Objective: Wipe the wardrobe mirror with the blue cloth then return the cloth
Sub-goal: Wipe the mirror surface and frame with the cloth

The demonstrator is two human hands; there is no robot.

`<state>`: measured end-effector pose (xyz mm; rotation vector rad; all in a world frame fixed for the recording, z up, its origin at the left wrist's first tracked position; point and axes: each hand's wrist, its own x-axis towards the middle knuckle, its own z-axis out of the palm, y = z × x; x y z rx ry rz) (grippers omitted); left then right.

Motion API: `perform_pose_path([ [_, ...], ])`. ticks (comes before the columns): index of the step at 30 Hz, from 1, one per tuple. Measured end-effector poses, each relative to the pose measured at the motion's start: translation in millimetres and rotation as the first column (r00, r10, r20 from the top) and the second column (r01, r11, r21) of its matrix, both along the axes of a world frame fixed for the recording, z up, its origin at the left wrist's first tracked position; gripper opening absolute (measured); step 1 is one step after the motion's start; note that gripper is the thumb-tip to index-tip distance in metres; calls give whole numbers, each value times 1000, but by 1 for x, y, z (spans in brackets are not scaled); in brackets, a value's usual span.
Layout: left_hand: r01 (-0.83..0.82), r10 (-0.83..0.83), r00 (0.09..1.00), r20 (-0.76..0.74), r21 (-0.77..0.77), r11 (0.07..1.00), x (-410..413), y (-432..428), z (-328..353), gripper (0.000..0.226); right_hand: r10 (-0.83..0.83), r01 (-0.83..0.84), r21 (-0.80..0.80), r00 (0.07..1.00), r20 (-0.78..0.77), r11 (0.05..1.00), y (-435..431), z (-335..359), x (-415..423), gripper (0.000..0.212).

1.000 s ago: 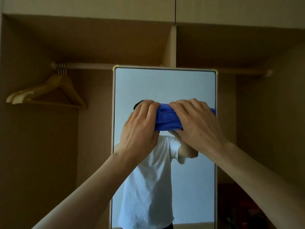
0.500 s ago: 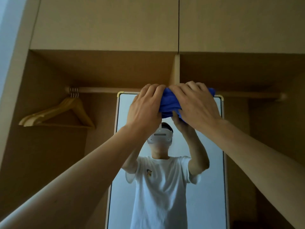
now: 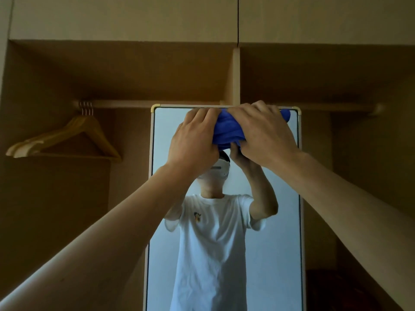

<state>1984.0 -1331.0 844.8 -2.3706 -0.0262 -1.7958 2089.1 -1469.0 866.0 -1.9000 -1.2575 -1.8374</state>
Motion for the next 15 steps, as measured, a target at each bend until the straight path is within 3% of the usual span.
perform_pose_path([
  [15,95,-96,995,-31,-8,995,0,7,-97,61,43,-42,14,997,-64,999,1,-99,5,57],
])
